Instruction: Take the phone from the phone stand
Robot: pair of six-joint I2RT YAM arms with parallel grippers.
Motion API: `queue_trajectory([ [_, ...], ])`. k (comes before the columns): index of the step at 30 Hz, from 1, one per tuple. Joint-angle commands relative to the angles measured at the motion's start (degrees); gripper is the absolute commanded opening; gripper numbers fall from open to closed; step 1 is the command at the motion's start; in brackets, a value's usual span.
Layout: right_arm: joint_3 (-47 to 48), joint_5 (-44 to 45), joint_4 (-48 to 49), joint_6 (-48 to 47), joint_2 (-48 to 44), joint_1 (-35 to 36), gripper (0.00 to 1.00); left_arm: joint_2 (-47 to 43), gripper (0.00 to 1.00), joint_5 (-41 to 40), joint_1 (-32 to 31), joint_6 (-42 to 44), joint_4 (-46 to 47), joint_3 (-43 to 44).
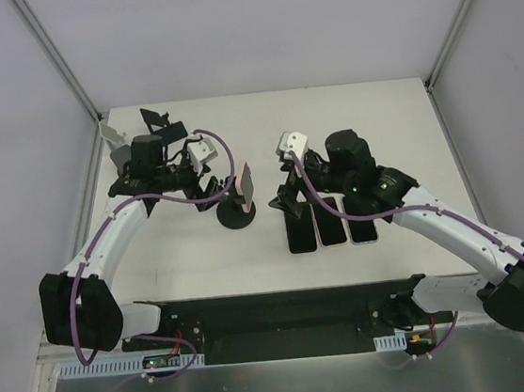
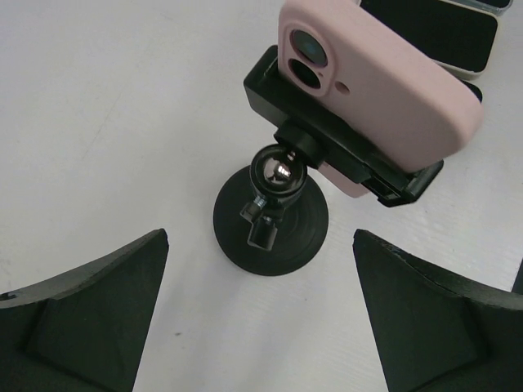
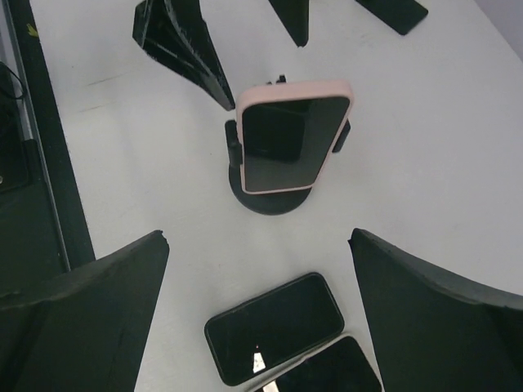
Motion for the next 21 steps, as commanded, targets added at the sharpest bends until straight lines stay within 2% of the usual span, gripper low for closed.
queue_trajectory([
  [1, -4.59, 5.55, 5.75, 4.86, -5.5, -0.53, 0.96, 4.16, 0.94, 7.01, 0.45, 5.01, 1.89, 5.01],
  [8, -7.4, 7.32, 6.2, 6.62, -9.37, -0.7, 0.96, 10.84, 0.9, 8.86, 0.72, 9.14, 1.62, 7.29],
  [15, -7.14, 7.93, 6.46, 10.65, -9.91, -0.62, 0.96, 16.3, 0.77, 13.16, 0.54, 8.97, 1.1, 9.05],
  [21, -6.7, 12.4, 7.43, 14.52, -8.24, 0.61, 0.97, 16.39, 0.58, 13.17, -0.77, 5.37, 1.09, 8.09],
])
